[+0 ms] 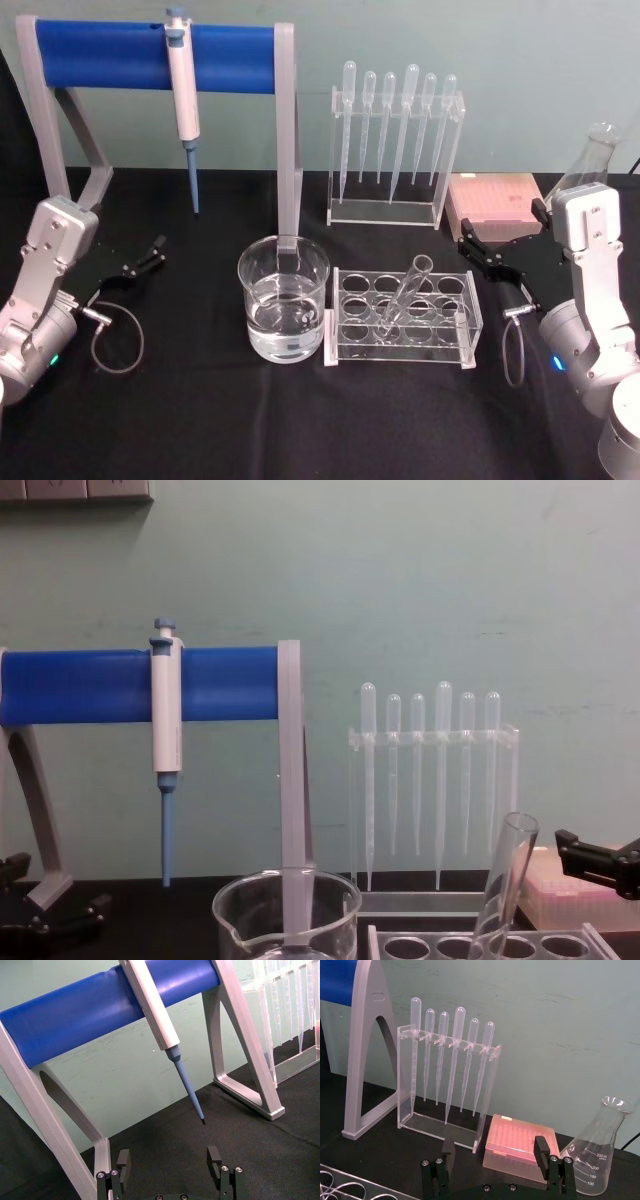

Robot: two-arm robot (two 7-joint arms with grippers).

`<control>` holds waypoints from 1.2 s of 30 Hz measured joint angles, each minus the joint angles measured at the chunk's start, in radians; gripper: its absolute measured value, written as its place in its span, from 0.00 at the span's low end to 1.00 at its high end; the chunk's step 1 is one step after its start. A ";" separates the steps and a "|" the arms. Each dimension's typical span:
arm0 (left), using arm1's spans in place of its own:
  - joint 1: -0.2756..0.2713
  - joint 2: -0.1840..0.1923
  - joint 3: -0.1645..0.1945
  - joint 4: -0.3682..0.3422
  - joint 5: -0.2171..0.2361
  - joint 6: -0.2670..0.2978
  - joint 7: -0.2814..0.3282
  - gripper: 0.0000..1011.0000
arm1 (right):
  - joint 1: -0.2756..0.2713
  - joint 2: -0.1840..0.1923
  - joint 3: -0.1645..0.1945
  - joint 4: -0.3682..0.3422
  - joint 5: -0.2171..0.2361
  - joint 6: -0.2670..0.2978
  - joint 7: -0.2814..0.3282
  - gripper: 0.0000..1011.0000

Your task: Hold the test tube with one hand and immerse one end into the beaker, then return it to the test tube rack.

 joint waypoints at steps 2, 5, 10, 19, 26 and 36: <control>0.000 0.000 0.000 0.000 0.000 0.000 0.000 0.99 | 0.000 0.000 0.000 0.000 0.000 0.000 0.000 0.99; 0.000 0.000 0.000 0.000 0.000 0.000 0.000 0.99 | 0.000 0.000 -0.001 0.000 -0.001 0.000 -0.001 0.99; 0.000 0.000 0.000 0.000 0.000 0.000 0.000 0.99 | 0.001 0.000 -0.001 -0.001 -0.001 0.000 -0.002 0.99; 0.000 0.000 0.000 0.000 0.000 0.000 0.000 0.99 | 0.002 0.000 -0.002 -0.001 -0.002 0.000 -0.003 0.99; 0.000 0.000 0.000 0.000 0.000 0.000 0.000 0.99 | 0.002 0.000 -0.002 -0.001 -0.003 0.000 -0.004 0.99; 0.000 0.000 0.000 0.000 0.000 0.000 0.000 0.99 | 0.002 0.000 -0.002 -0.001 -0.003 0.000 -0.005 0.99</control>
